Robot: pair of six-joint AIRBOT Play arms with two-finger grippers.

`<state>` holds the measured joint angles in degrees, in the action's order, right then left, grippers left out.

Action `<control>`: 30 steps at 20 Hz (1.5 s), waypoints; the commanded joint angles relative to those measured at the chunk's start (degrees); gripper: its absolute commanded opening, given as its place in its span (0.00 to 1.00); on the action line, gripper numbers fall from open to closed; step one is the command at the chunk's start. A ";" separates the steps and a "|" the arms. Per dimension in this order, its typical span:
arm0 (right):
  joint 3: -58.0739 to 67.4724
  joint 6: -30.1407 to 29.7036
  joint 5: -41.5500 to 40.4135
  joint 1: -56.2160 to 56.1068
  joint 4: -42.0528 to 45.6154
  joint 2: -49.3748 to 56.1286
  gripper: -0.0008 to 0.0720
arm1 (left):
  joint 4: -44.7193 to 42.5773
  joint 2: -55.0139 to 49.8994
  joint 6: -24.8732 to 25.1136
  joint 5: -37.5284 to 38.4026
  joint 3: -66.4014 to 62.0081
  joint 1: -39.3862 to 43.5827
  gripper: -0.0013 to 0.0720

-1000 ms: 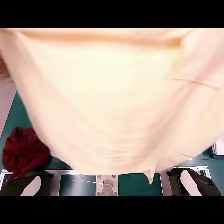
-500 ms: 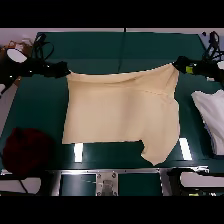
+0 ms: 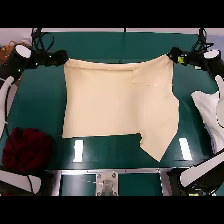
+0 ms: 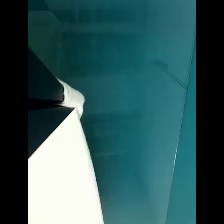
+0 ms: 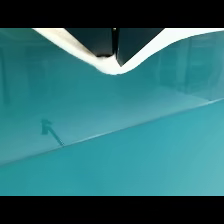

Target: Fold the shirts.

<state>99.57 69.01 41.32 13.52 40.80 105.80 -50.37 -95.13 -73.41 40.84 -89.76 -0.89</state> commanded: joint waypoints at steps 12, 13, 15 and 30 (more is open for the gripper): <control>-7.56 2.54 29.59 5.99 21.92 -4.63 0.03 | -10.29 -1.03 -0.22 21.16 4.96 -1.60 0.05; -9.66 2.54 29.62 5.97 22.73 -4.76 0.03 | -10.25 -1.05 -0.17 20.90 6.40 -1.60 0.05; -13.77 2.51 28.52 5.95 22.75 -4.74 0.03 | -10.03 -1.05 -0.07 20.70 8.68 -1.60 0.05; -13.55 10.80 36.22 10.34 25.94 -11.69 0.16 | -9.20 -0.63 -9.09 42.62 4.55 -6.05 0.24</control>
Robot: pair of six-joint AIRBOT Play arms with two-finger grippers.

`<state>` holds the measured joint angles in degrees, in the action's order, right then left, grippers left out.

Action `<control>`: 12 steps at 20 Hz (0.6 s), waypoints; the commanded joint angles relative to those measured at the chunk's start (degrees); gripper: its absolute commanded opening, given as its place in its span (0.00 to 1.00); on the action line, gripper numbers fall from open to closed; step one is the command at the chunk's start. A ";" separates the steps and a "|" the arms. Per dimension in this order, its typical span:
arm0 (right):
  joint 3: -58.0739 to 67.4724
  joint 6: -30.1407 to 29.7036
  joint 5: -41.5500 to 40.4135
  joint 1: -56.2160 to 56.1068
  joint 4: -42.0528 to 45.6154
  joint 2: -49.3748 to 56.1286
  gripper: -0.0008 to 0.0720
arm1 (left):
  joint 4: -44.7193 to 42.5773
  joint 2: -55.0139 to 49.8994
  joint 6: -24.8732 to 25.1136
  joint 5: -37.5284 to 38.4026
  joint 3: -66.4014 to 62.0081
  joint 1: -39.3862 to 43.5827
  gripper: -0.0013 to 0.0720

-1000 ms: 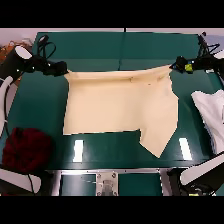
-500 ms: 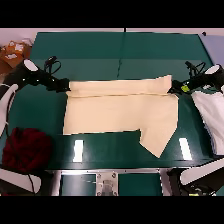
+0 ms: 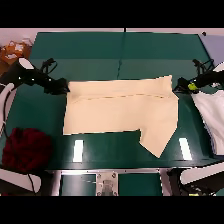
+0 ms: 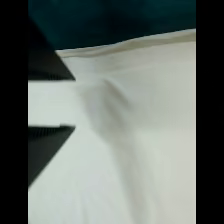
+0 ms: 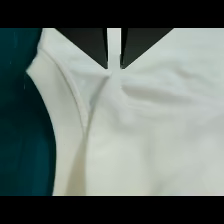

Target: Fold the shirts.

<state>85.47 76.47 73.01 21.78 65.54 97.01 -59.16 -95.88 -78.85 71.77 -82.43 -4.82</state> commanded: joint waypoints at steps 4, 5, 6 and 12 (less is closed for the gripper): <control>-8.74 4.68 7.02 6.19 1.22 -12.81 0.03 | -4.46 4.50 -6.10 18.67 -0.07 -2.36 0.04; -12.35 4.87 7.02 7.32 1.55 -15.93 0.03 | -7.41 7.41 -6.58 17.22 2.84 -1.62 0.04; -16.35 5.62 6.88 8.55 2.67 -19.21 0.03 | -10.36 11.26 -7.85 14.95 6.99 -0.63 0.04; -43.82 12.85 2.54 12.33 7.08 -36.70 0.19 | -11.17 38.29 -16.90 -0.37 36.57 8.31 0.05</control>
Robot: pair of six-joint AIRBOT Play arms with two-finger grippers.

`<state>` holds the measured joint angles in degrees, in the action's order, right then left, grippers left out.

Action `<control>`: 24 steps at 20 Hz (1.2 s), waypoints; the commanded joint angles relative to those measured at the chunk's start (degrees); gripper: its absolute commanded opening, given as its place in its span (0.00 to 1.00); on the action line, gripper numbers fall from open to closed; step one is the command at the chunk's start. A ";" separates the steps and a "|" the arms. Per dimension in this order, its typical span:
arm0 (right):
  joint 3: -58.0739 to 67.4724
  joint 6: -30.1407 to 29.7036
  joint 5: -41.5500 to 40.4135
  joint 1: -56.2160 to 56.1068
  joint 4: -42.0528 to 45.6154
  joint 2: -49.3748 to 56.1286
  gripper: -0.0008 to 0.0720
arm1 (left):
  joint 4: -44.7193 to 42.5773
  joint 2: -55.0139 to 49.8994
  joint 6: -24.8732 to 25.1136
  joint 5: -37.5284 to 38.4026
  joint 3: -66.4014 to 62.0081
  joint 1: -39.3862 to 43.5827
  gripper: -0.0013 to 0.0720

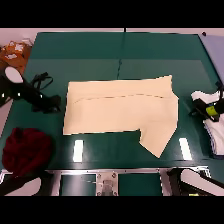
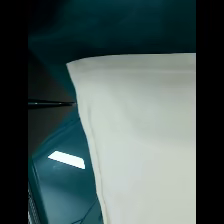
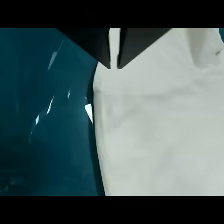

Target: Fold the shirts.

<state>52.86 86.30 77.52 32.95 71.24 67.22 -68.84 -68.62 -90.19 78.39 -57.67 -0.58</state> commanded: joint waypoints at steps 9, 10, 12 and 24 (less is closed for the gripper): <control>-25.33 5.20 -9.79 -4.26 -3.80 -7.65 0.62 | -1.03 14.91 -21.86 -27.67 30.38 18.82 0.70; -25.88 5.18 -11.98 -5.95 -5.11 -7.19 0.62 | -0.70 14.91 -22.43 -31.08 31.34 18.86 0.70; -25.97 5.18 -15.15 -8.81 -7.37 -5.38 0.62 | 1.75 13.18 -22.47 -36.74 32.39 18.86 0.70; -24.11 2.14 -13.11 -9.51 -4.57 -4.42 0.04 | -4.02 8.57 -20.74 -31.58 25.35 15.85 0.04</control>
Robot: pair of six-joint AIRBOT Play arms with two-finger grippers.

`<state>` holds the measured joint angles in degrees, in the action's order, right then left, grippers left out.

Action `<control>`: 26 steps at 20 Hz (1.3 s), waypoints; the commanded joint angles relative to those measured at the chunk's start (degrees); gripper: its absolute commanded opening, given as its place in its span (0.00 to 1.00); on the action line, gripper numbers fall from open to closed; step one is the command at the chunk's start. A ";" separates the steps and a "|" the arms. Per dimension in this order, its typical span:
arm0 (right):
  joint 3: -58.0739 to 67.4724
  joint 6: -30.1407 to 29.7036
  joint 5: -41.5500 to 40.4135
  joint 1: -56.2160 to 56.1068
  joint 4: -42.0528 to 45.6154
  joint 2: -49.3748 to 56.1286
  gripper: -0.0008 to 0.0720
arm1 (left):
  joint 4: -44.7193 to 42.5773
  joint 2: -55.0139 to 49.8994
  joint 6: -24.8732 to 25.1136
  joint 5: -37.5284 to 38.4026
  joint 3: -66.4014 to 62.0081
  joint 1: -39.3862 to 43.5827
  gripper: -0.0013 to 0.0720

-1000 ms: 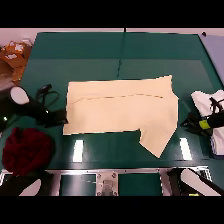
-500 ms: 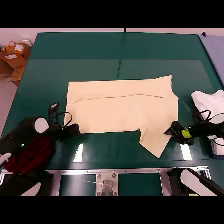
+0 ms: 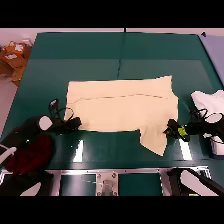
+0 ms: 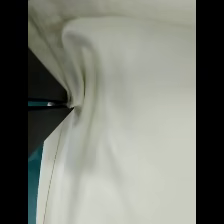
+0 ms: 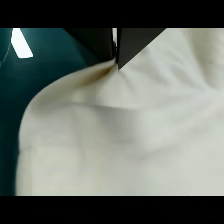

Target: Fold the shirts.

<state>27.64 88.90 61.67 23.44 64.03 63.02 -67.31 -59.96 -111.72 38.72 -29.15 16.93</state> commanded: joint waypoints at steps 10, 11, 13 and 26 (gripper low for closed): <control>11.76 6.97 15.96 -0.04 12.39 -7.89 0.03 | -12.13 0.42 11.89 27.61 -12.26 -2.97 0.04; 15.43 6.91 15.96 -0.15 10.71 -7.85 0.03 | -12.31 0.24 12.76 26.56 -14.51 -2.97 0.04; 21.38 6.45 13.57 -0.61 7.06 -7.45 0.04 | -12.92 -1.95 13.33 24.35 -19.21 -2.97 0.04; 52.35 2.05 -0.70 -6.23 -1.27 33.24 0.04 | -12.81 -40.87 19.26 20.20 -60.19 -2.99 0.05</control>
<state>73.65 93.32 63.86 17.54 66.57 87.50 -80.23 -94.21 -93.69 60.88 -81.62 13.98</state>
